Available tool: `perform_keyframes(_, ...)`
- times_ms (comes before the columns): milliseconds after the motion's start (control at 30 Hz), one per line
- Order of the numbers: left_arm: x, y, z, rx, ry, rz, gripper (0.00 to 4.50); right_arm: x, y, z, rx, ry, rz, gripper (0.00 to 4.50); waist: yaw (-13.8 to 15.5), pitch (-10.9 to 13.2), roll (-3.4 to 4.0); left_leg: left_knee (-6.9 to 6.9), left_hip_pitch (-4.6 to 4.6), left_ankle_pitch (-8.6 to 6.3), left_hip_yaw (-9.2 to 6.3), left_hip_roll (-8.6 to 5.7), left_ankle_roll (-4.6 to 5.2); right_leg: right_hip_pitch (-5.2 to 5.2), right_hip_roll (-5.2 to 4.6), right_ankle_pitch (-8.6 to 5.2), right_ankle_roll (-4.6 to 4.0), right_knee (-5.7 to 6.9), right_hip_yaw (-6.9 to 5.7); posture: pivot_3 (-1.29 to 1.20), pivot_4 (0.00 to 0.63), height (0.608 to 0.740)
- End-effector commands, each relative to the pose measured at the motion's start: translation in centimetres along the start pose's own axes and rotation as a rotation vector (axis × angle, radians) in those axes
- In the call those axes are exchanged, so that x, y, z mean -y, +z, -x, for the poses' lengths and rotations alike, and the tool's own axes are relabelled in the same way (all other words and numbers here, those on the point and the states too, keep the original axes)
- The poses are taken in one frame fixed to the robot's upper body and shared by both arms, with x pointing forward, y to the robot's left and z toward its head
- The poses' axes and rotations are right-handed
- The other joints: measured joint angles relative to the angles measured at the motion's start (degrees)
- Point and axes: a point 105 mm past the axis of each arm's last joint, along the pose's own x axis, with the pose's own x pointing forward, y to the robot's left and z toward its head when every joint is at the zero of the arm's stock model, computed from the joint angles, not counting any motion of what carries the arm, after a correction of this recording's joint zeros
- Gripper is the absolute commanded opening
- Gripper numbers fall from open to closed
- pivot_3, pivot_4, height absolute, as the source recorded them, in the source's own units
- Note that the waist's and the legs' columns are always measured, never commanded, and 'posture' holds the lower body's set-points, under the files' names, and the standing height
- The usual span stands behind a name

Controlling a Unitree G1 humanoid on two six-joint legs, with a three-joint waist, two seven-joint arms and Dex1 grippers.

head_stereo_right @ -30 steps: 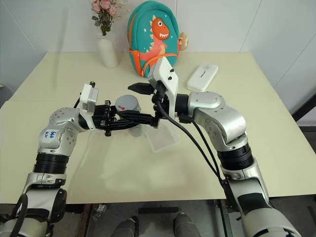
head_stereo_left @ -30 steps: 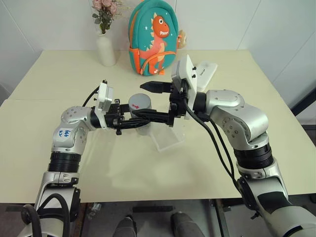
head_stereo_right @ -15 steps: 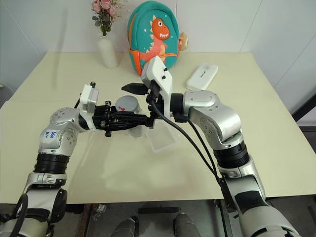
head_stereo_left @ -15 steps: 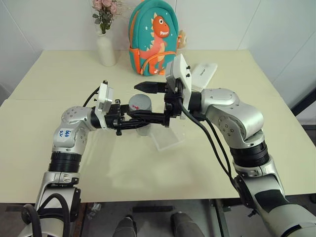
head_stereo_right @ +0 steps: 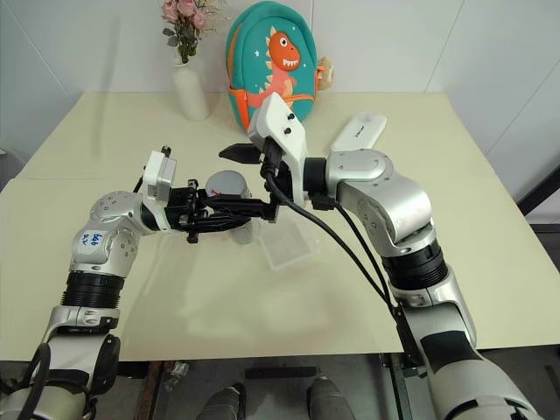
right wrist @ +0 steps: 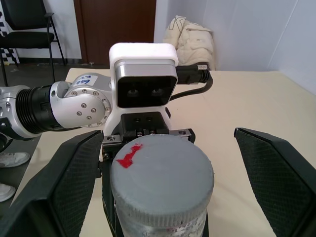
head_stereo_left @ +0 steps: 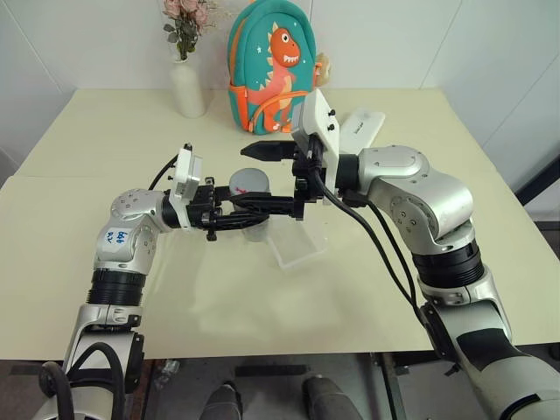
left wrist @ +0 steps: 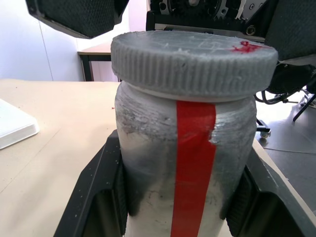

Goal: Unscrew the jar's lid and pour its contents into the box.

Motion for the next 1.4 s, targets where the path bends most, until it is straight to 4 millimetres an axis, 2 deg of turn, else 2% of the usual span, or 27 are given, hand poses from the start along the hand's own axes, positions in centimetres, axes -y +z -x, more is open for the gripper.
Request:
perform_keyframes(33,0.0,0.8,-0.3,0.011,-0.012,-0.045,2.00,-0.2,1.3,0.2,0.001,0.013,0.045,4.46,0.01,0.00,0.00,0.00,0.00,0.00,0.00,0.00,0.00,0.00,0.00,0.00,0.00,0.00,0.00,0.00,0.150,0.740)
perform_keyframes(733,-0.1,0.7,-0.3,0.011,-0.009,-0.046,2.00,-0.3,0.9,0.7,-0.068,0.012,0.050,4.46,-0.01,0.00,0.00,0.00,0.00,0.00,0.00,0.00,0.00,0.00,0.00,0.00,0.00,0.00,0.00,0.00,0.150,0.740)
perform_keyframes(833,-0.2,0.7,-0.3,0.011,-0.009,-0.046,2.00,-0.3,1.1,0.7,-0.061,0.015,0.051,3.94,-0.02,0.00,0.00,0.00,0.00,0.00,0.00,0.00,0.00,0.00,0.00,0.00,0.00,0.00,0.00,0.00,0.150,0.740)
perform_keyframes(967,-0.1,0.6,-0.3,0.012,-0.009,-0.043,2.00,-0.6,1.8,0.9,-0.033,0.030,0.061,2.63,-0.01,0.00,0.00,0.00,0.00,0.00,0.00,0.00,0.00,0.00,0.00,0.00,0.00,-0.01,0.00,0.00,0.150,0.740)
perform_keyframes(1000,-0.1,0.6,-0.3,0.012,-0.008,-0.043,2.00,-0.6,1.9,0.9,-0.028,0.032,0.061,2.53,-0.01,0.00,0.00,0.00,0.00,0.00,0.00,0.00,0.00,0.00,0.00,0.00,0.00,-0.01,0.00,0.00,0.150,0.740)
perform_keyframes(1400,0.1,-0.2,-0.1,-0.018,-0.016,-0.015,2.00,-0.5,2.6,1.2,-0.007,0.029,0.075,2.53,-0.02,0.00,0.00,0.00,0.00,0.00,0.00,0.00,0.00,0.00,0.00,0.00,0.00,0.00,0.00,0.00,0.150,0.740)
